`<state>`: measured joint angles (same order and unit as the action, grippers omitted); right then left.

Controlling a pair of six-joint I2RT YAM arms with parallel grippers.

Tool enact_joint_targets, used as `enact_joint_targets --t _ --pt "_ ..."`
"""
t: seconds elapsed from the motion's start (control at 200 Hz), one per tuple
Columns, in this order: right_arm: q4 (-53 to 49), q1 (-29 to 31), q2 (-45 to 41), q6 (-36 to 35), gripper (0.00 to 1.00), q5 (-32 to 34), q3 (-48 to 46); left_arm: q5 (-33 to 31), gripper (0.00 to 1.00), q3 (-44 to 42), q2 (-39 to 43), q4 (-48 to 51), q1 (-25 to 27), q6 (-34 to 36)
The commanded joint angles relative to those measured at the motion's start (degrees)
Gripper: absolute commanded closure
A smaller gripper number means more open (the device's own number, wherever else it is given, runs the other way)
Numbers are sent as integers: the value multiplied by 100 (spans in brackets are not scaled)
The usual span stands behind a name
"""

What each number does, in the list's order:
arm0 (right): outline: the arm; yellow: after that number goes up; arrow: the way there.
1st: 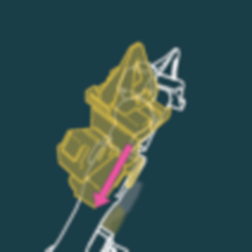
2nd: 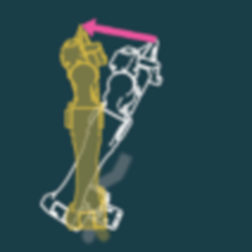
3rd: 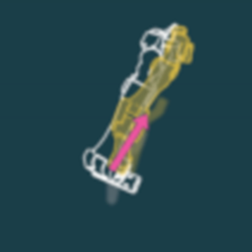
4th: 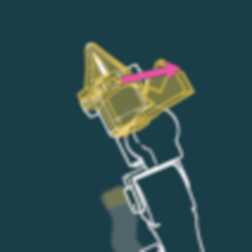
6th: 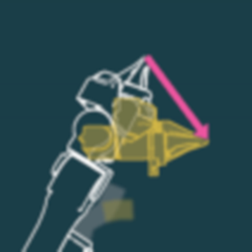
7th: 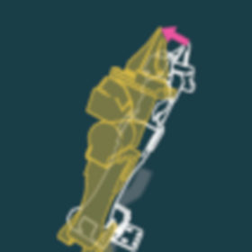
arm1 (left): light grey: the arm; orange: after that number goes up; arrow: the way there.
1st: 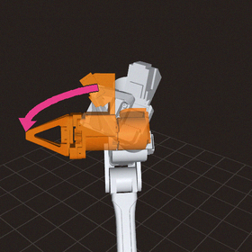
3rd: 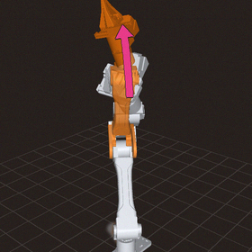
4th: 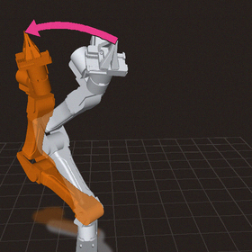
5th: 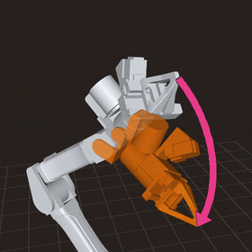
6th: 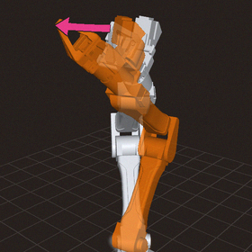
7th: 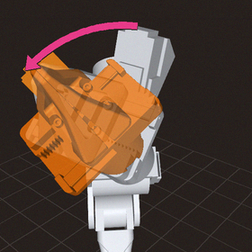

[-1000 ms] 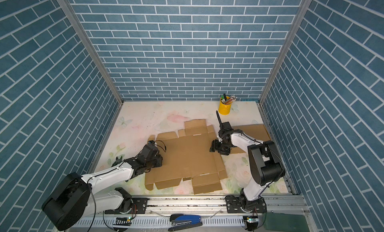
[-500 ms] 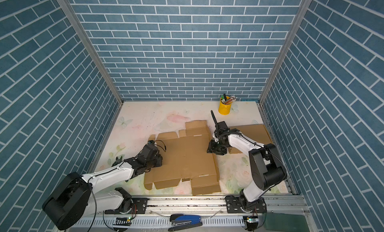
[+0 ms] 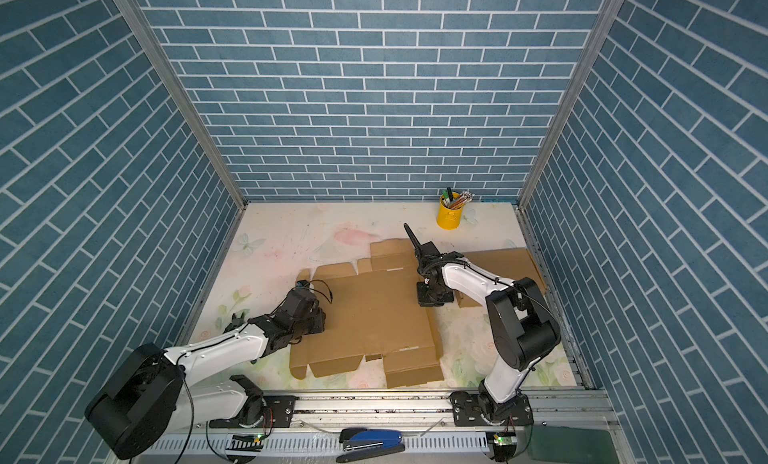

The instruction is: Fold the paper box

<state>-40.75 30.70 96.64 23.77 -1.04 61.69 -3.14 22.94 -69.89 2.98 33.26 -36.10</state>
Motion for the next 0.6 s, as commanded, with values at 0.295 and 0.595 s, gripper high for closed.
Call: enact_joint_targets --t 0.295,0.595 --pt "-752 133 -217 -2347 100 1642 1537 264 50 1821 1089 2245 -469 667" --pt "213 878 -48 -6128 100 2200 2375 1220 39 3875 786 2956 -1542 1378"
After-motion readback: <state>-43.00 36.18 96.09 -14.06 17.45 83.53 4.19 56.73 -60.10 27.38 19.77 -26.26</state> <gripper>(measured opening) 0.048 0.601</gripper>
